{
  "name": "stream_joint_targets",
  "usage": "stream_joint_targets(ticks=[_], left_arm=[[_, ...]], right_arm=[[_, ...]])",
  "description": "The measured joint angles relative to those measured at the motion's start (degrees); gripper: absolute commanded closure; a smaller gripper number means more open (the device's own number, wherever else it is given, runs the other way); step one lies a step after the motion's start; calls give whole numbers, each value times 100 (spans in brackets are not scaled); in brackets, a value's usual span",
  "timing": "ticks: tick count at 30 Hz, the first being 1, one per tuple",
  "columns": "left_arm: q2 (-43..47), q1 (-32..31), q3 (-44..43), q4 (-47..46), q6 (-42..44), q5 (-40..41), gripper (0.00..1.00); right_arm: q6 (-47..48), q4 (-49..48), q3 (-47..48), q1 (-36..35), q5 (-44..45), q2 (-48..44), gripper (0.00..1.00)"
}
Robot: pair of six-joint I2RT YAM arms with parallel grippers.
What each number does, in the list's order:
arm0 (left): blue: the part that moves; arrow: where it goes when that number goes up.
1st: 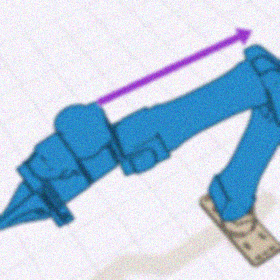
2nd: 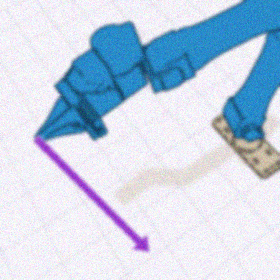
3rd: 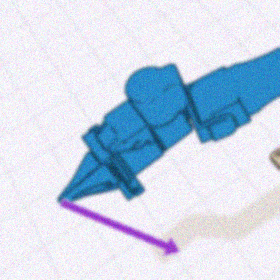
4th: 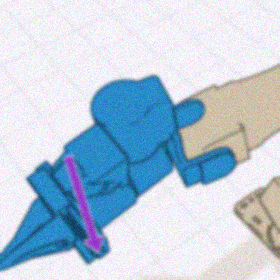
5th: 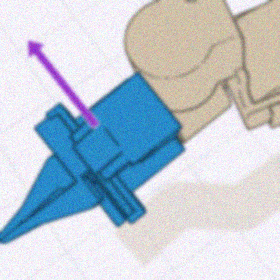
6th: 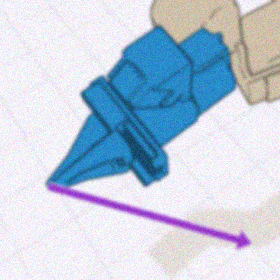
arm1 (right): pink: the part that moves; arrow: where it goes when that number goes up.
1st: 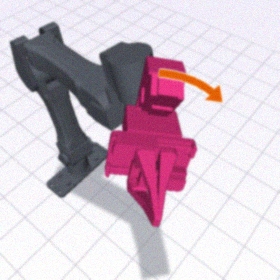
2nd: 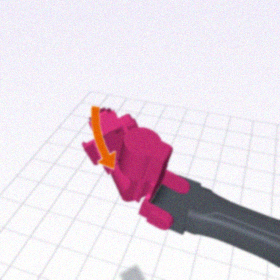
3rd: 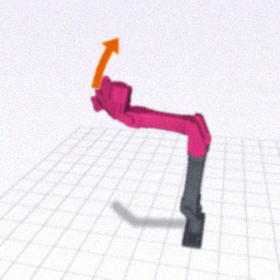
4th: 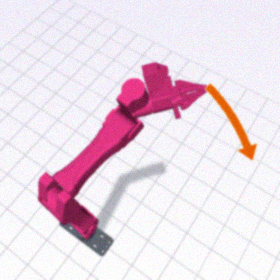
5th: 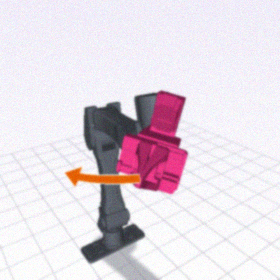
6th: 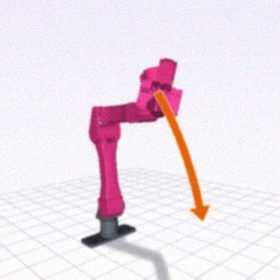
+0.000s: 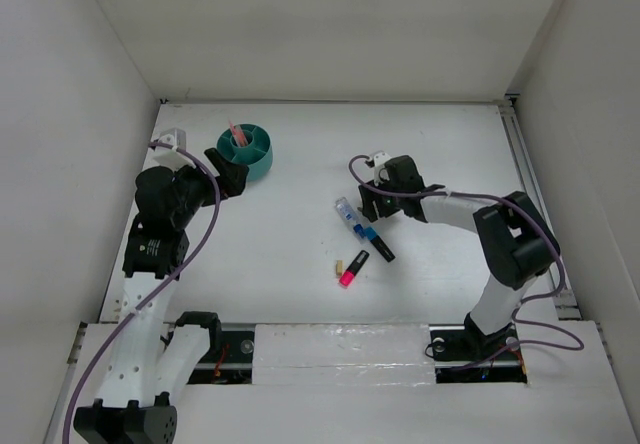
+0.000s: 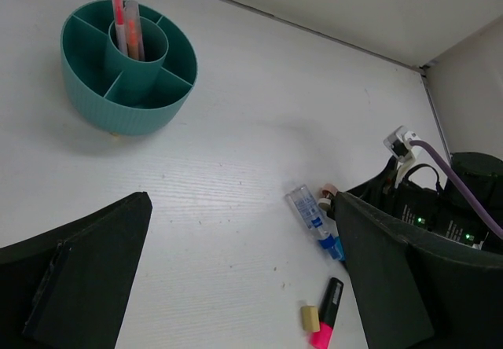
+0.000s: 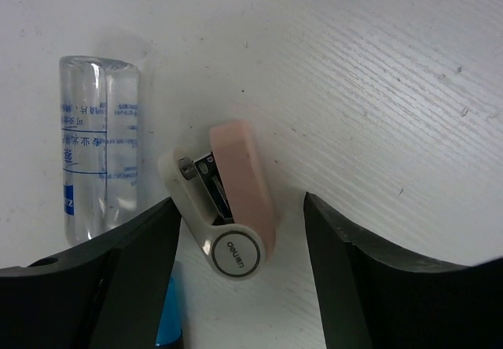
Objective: Sort the stationery into containers
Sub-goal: Pick up the stapler from the center of the board.
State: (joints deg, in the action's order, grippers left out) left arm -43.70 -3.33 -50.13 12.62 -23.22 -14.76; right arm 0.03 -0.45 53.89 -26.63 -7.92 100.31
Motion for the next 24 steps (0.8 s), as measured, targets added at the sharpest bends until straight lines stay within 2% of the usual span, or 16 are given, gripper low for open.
stream_joint_targets(ticks=[4,8,11,12,14,20,24], left_arm=[[-4,0,0,0,2,-15,0],[-4,2,0,0,0,-15,0],[-4,0,0,0,0,-15,0],[-4,2,0,0,0,-13,0],[-4,0,0,0,0,-15,0],[-9,0,0,-2,0,-79,0],[-118,2,2,-129,-4,-452,0]], right_arm=[[0,2,39,0,-7,35,39],[4,11,42,4,-13,52,61],[-7,7,61,7,-15,68,69],[-9,7,63,7,-15,68,84],[-20,17,68,7,-13,68,100],[-184,70,168,7,151,131,100],[-372,66,118,7,203,-2,100]])
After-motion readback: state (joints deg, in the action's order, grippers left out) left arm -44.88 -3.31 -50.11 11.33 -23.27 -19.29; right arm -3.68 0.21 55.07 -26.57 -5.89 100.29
